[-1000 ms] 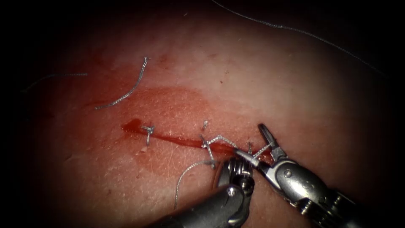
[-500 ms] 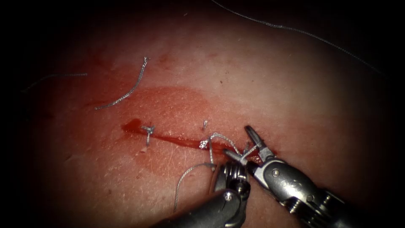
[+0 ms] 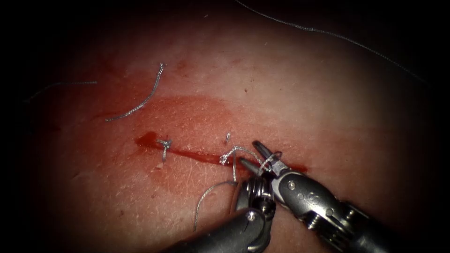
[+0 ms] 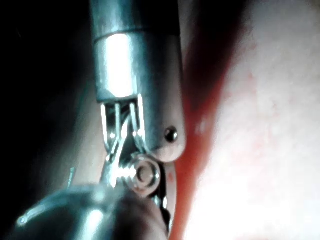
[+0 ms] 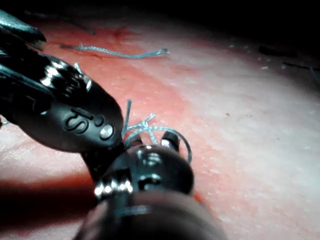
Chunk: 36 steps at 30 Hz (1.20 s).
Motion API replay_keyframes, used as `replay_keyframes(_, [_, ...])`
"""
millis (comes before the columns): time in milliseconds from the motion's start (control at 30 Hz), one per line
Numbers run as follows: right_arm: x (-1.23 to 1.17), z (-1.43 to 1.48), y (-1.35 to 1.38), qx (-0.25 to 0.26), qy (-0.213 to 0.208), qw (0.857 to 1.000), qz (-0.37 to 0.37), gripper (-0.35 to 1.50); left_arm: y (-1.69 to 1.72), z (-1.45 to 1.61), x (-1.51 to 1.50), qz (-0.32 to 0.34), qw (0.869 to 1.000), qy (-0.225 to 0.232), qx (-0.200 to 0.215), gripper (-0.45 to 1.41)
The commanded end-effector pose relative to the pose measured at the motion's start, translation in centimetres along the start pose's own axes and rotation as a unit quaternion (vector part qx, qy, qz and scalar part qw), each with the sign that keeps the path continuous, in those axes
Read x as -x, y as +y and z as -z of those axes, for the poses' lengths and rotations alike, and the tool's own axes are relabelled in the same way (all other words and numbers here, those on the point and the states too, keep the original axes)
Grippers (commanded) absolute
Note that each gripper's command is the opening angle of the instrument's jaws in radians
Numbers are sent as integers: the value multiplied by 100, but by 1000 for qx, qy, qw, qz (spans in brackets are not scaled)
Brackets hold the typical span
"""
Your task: Wound Closure
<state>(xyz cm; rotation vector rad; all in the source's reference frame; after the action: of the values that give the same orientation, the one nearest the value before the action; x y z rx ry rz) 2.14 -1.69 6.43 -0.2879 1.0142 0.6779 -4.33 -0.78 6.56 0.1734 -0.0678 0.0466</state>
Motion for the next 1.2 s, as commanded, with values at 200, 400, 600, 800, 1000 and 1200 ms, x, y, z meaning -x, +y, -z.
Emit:
replay_keyframes(200, [-6,-9,7,-6,-28,1000,4,-35,9,6,4,1,1000,-1,1,-45])
replay_keyframes(400, [-17,1,14,-18,-25,1000,0,-35,15,8,-2,14,1000,6,2,-45])
replay_keyframes(600, [-27,55,30,-12,8,1000,-7,-35,90,35,-24,71,995,37,56,-45])
replay_keyframes(800, [-15,81,45,-44,45,998,-5,-35,153,41,-40,103,989,52,97,-45])
replay_keyframes(1000, [-1,89,45,-109,67,992,6,-35,173,34,-40,126,985,47,104,-45])
replay_keyframes(1200, [12,95,41,-211,85,973,29,-35,185,31,-27,113,985,47,121,-45])
